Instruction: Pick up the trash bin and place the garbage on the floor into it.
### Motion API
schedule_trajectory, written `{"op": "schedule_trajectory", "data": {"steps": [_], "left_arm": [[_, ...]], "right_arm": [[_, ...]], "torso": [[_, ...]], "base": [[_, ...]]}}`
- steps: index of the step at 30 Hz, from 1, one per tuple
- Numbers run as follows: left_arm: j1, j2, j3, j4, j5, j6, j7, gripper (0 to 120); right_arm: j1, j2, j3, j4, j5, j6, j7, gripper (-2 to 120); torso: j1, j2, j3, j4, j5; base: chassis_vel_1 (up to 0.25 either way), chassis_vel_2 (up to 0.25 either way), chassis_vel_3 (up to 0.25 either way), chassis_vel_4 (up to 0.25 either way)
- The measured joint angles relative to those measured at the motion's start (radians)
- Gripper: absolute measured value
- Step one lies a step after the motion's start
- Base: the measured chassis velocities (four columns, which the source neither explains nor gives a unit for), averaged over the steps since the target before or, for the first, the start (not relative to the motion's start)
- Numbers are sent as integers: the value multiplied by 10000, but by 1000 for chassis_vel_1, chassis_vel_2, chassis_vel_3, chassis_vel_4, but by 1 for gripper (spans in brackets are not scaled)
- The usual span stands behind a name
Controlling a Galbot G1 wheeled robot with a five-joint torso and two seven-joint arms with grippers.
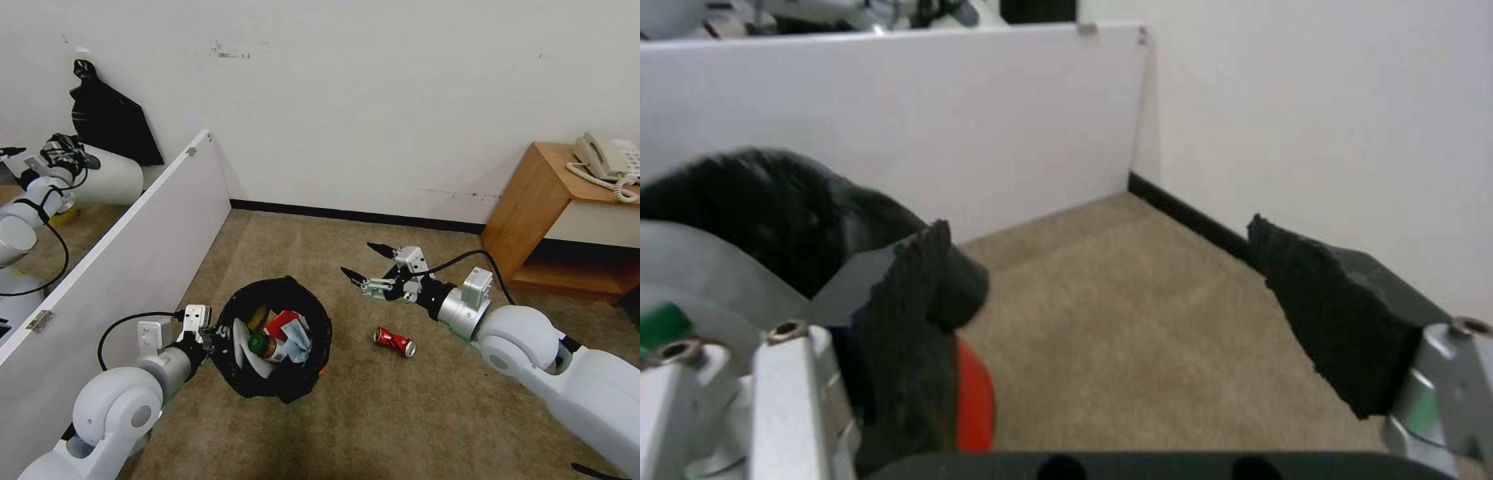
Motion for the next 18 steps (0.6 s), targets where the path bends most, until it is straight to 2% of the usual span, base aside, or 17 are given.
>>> {"op": "schedule_trajectory", "data": {"steps": [10, 18], "left_arm": [[-43, 40, -22, 32, -23, 0, 34, 0], [-2, -7, -31, 49, -6, 0, 41, 0]], "right_arm": [[50, 317, -135, -955, -414, 236, 225, 99], [3, 514, -108, -1446, -679, 401, 217, 100]], "torso": [[0, 0, 0, 1, 0], [0, 0, 0, 1, 0]], "base": [[0, 0, 0, 0], [0, 0, 0, 0]]}}
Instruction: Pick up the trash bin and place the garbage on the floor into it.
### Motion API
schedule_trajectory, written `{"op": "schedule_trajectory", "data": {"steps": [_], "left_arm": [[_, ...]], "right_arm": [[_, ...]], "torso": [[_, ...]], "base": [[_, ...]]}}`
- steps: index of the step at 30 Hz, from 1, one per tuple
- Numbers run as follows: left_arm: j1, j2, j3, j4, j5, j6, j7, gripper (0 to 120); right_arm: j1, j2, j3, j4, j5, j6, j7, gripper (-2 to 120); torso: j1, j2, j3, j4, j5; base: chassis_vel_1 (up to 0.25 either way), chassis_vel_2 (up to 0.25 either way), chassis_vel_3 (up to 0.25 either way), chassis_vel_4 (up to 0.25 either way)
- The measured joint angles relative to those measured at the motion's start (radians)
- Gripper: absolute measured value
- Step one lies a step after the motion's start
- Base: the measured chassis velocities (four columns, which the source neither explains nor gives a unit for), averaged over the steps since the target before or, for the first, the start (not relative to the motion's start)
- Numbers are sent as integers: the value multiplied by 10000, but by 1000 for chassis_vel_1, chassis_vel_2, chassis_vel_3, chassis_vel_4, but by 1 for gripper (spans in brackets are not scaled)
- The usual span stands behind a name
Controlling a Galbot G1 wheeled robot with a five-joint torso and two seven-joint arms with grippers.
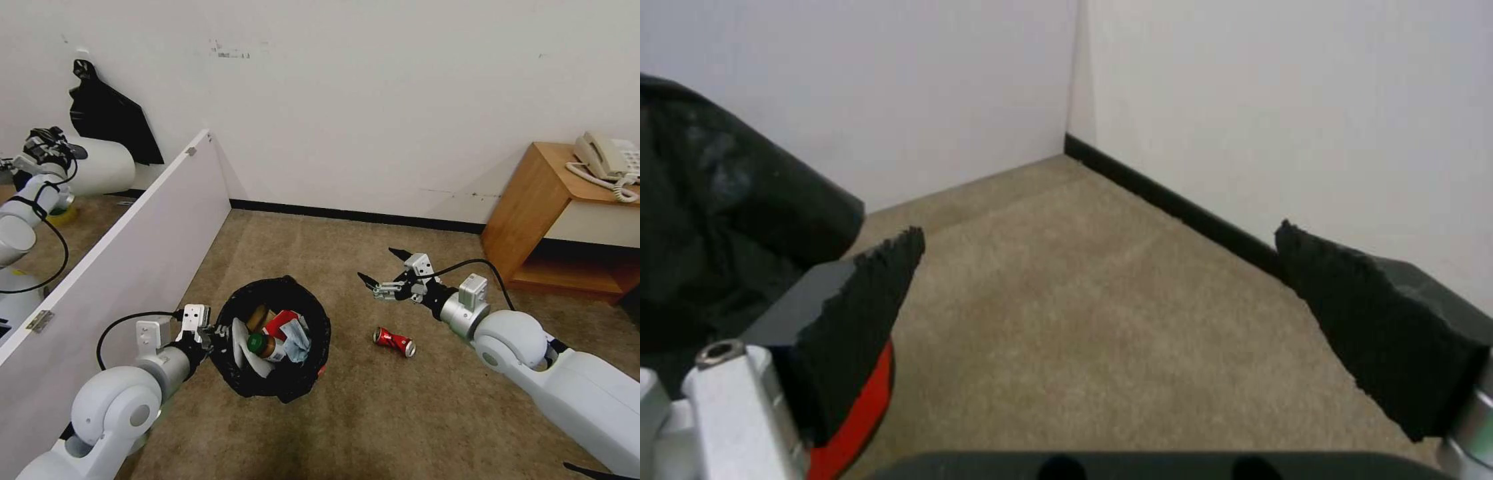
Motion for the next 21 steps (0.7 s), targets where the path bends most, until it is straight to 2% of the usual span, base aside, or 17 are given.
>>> {"op": "schedule_trajectory", "data": {"steps": [13, 21], "left_arm": [[38, -50, 7, 3, 160, 0, 72, 0], [79, -69, 12, -2, 235, 0, 122, 0]], "right_arm": [[-595, 201, 592, -104, 38, -531, 193, 100], [-645, 184, 746, -110, 153, -473, -23, 100]], "torso": [[0, 0, 0, -1, -1], [0, 1, 0, 0, -1]], "base": [[0, 0, 0, 0], [0, 0, 0, 0]]}}
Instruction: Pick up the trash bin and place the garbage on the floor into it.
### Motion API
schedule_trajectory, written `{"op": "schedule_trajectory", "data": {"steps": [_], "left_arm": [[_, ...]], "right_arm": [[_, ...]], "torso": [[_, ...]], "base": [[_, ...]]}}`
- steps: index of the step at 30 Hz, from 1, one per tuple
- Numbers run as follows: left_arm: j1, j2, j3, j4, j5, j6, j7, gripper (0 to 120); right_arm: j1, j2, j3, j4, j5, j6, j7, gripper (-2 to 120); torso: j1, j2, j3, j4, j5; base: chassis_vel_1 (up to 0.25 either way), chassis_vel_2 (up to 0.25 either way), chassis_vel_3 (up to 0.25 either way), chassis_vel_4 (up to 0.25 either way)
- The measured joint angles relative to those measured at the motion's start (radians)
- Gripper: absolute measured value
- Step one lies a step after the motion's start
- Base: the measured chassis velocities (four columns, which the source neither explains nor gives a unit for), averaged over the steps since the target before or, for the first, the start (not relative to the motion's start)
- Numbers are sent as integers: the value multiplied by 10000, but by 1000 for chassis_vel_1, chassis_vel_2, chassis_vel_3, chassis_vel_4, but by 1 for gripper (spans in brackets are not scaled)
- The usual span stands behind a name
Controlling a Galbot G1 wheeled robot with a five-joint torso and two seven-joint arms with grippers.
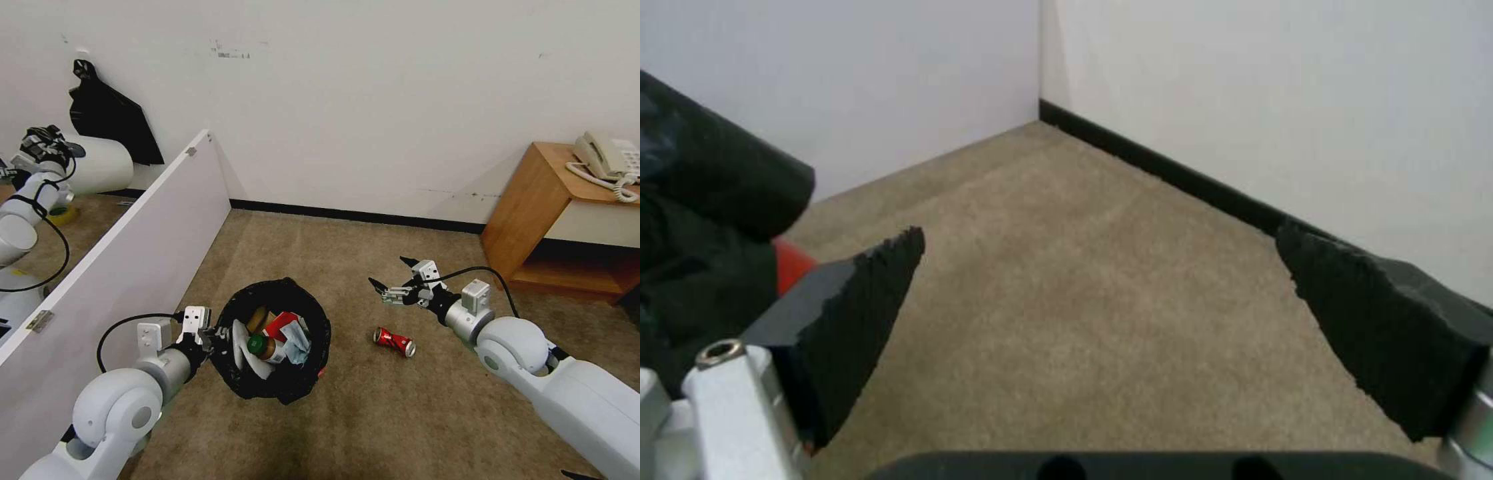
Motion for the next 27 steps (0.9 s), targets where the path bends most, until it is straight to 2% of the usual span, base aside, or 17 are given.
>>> {"op": "schedule_trajectory", "data": {"steps": [6, 12, 22, 24, 27], "left_arm": [[30, -17, -6, -32, 46, 0, 30, 0], [44, -23, -25, -47, 64, 0, 47, 0], [31, -59, -34, -61, 80, 0, 54, 0], [31, -58, -38, -79, 80, 0, 61, 0], [43, -59, -48, -84, 85, -1, 76, 0]], "right_arm": [[6, -11, 50, -11, 164, 63, -132, 100], [23, 8, 56, 1, 206, 61, -125, 100], [19, 20, 50, 6, 196, 291, -123, 100], [10, 41, 17, 1, 204, 427, -111, 100], [-17, 46, -7, -2, 274, 583, -106, 100]], "torso": [[0, 0, -1, 0, 0], [0, 0, 0, 1, 0], [1, -1, 1, 0, -6], [1, 0, -1, -1, 6], [2, -1, 2, -2, -6]], "base": [[-26, 25, 28, -26], [-140, 156, 145, -140], [-245, 255, 251, -262], [-293, 312, 307, -285], [-301, 293, 291, -298]]}}
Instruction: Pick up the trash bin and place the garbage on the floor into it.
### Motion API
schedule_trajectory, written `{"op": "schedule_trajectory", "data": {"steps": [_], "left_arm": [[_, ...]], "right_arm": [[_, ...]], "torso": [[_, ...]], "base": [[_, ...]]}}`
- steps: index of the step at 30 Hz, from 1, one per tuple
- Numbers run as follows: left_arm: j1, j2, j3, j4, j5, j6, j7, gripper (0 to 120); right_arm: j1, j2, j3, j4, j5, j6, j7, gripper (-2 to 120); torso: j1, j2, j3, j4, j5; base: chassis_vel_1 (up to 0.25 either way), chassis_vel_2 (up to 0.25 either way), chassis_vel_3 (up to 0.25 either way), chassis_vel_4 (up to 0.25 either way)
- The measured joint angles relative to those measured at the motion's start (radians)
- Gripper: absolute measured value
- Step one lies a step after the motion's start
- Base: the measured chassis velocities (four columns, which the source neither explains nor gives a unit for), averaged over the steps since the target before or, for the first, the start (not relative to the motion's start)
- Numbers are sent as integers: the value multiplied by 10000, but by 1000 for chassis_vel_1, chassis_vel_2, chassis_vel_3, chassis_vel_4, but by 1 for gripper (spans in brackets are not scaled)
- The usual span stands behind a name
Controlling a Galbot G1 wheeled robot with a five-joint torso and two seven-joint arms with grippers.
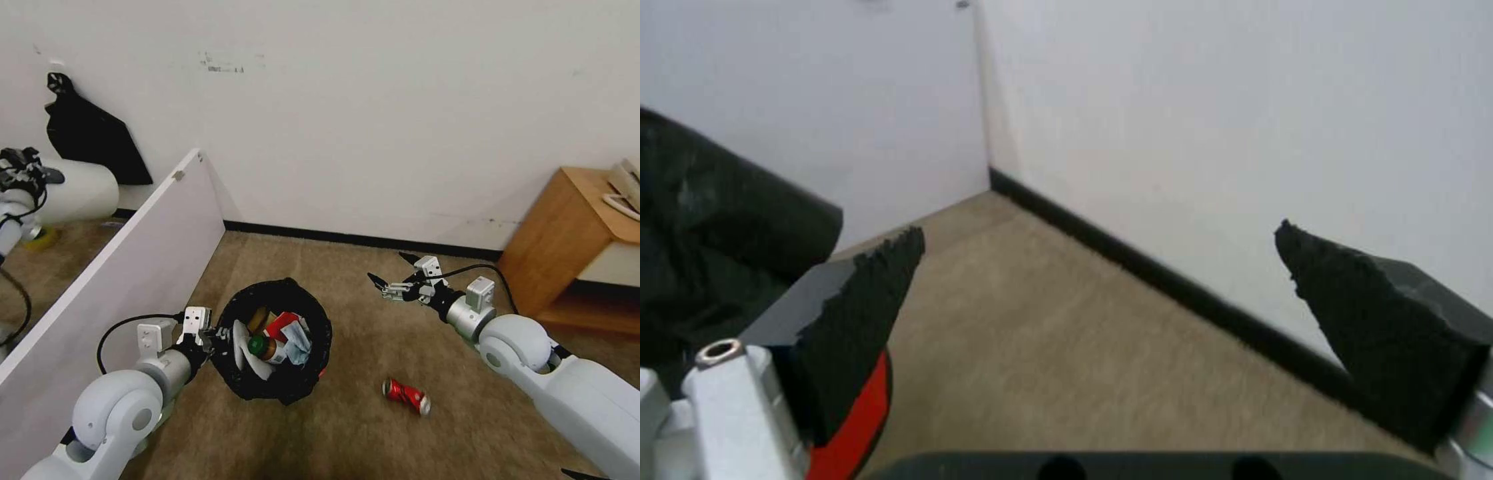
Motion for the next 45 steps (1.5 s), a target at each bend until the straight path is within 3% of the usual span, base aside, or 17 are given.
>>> {"op": "schedule_trajectory", "data": {"steps": [6, 25, 36, 45], "left_arm": [[41, -37, -5, -46, 34, -2, 7, 0], [92, -128, -8, -100, 103, -2, 30, 0], [116, -183, -20, -147, 191, 0, 47, 0], [271, -276, -78, -327, 394, 0, 141, 0]], "right_arm": [[-53, 0, 13, -33, -68, 169, 2, 100], [-586, -151, 428, 168, -159, 7, -93, 100], [-1948, -493, 1582, 381, -705, -332, -749, 100], [-1149, -1270, 468, -263, -700, -717, -1073, 100]], "torso": [[2, -1, 3, 3, 6], [-1, 0, -3, 2, 8], [-1, 0, -2, 1, 8], [-1, 2, -2, 2, 7]], "base": [[-203, 178, 149, -165], [16, -14, -4, 14], [0, 0, 0, 0], [0, 0, 0, 0]]}}
